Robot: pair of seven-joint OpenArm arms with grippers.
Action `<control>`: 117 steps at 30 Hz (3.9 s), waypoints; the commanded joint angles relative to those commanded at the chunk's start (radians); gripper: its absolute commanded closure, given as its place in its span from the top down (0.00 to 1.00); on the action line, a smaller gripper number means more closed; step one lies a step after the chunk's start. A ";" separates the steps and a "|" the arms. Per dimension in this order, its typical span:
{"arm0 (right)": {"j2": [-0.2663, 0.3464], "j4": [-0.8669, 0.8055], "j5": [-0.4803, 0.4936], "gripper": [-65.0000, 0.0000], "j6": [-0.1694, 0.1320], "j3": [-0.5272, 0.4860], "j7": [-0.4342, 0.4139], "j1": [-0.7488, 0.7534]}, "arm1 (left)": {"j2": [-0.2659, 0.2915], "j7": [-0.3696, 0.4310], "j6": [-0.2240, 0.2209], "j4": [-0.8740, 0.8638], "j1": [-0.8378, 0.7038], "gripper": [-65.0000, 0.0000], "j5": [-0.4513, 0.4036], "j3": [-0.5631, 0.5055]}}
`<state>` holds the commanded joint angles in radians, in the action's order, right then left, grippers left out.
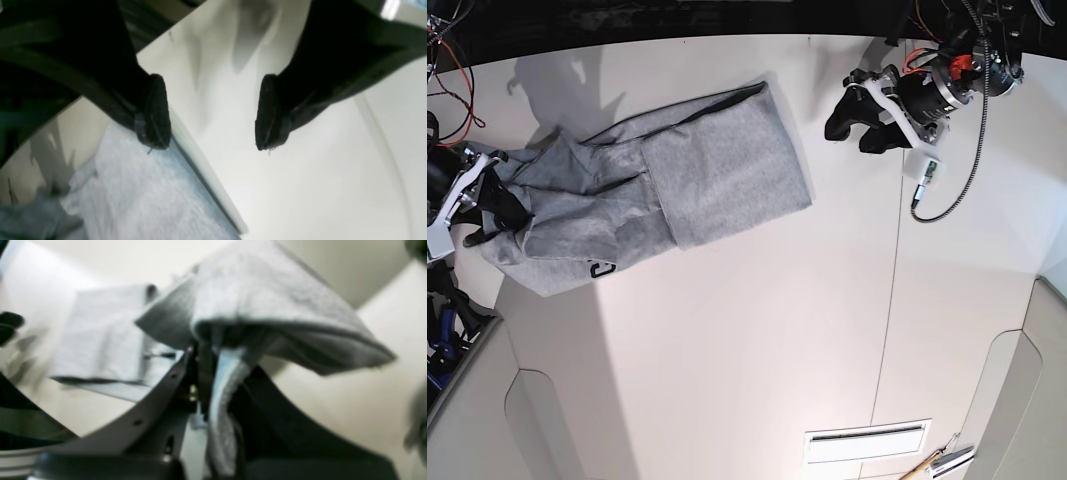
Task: Fold the T-shirt properly
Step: 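Grasp the folded bundle with the right gripper and flip it over, then pull the bundle edges with both grippers to square the folded shirt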
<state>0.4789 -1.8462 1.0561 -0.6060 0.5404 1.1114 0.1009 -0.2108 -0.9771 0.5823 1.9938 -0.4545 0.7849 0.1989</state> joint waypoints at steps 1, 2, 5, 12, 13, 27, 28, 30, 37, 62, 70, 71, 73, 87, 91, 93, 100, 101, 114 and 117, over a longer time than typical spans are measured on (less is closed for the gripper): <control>0.000 -0.022 -0.002 0.00 0.000 -0.017 0.000 -0.008 | 0.000 0.018 -0.011 0.000 0.000 0.65 -0.020 -0.029; 0.000 -0.047 -0.002 0.00 0.000 -0.040 0.000 -0.012 | 0.000 0.033 -0.027 0.000 0.000 0.65 -0.037 -0.059; -0.015 -0.130 -0.025 0.00 0.000 -0.148 0.003 -0.012 | 0.000 0.066 -0.063 0.000 0.000 0.65 -0.111 -0.151; -0.201 -0.172 -0.115 0.00 0.000 -0.425 -0.024 -0.012 | 0.000 0.117 -0.153 -0.015 0.000 0.65 -0.270 -0.257; -0.230 -0.170 -0.150 0.00 0.000 -0.468 -0.032 -0.012 | 0.000 0.117 -0.153 -0.021 0.000 0.65 -0.270 -0.257; -0.316 -0.026 -0.518 0.62 0.008 -0.795 -0.244 -0.031 | -0.003 0.023 -0.143 -0.031 0.000 0.60 -0.261 -0.101; -0.316 -0.026 -0.518 0.62 0.008 -0.795 -0.243 -0.035 | -0.003 0.020 -0.127 -0.031 0.000 0.57 -0.246 -0.062; -0.316 -0.025 -0.517 0.62 0.009 -0.795 -0.244 -0.043 | -0.003 0.002 -0.105 -0.031 -0.001 0.54 -0.200 0.016; -0.400 -0.025 -0.515 0.62 0.008 -0.813 -0.275 -0.045 | -0.003 -0.024 0.006 -0.031 0.000 0.54 0.052 0.221; -0.292 -0.107 -0.420 0.00 0.060 -0.385 -0.061 -0.136 | -0.003 -0.088 0.059 -0.031 0.000 0.54 0.184 0.398; -0.266 0.104 -0.419 0.00 0.055 -0.393 -0.147 -0.123 | -0.003 -0.081 0.059 -0.031 0.000 0.54 0.193 0.398; -0.266 0.141 -0.416 0.00 0.055 -0.410 -0.161 -0.123 | -0.003 -0.082 0.059 -0.031 0.000 0.54 0.195 0.398; -0.266 0.205 -0.413 0.00 0.055 -0.462 -0.177 -0.123 | -0.003 -0.082 0.059 -0.031 0.000 0.54 0.195 0.398; -0.503 0.232 -0.395 0.00 0.042 -0.865 -0.132 -0.321 | -0.006 -0.083 0.059 -0.031 0.000 0.54 0.191 0.398; -0.551 0.231 -0.406 0.00 0.042 -0.877 -0.115 -0.339 | -0.006 -0.096 0.059 -0.031 0.000 0.54 0.191 0.398; -0.547 0.231 -0.405 0.00 0.042 -0.855 -0.088 -0.336 | -0.006 -0.101 0.066 -0.031 0.000 0.54 0.193 0.398; -0.539 0.232 -0.412 0.00 0.041 -0.581 -0.086 -0.336 | -0.005 -0.172 0.116 0.038 0.000 0.00 0.378 0.384; -0.539 0.232 -0.433 0.00 0.041 -0.539 -0.103 -0.336 | -0.005 -0.172 0.116 0.069 0.000 0.00 0.377 0.368; -0.502 0.491 -0.673 0.00 0.042 -0.484 -0.341 -0.380 | 0.031 0.119 0.116 0.169 0.000 0.00 -0.275 -0.341; -0.495 0.615 -0.675 0.00 0.041 -0.484 -0.352 -0.411 | 0.055 0.165 0.102 0.099 0.003 0.00 -0.345 -0.422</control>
<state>-0.0162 -1.2316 0.3813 -0.5648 0.0566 0.7589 -0.3103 -0.1555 -0.8124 0.6842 2.0930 -0.4515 0.4400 -0.2230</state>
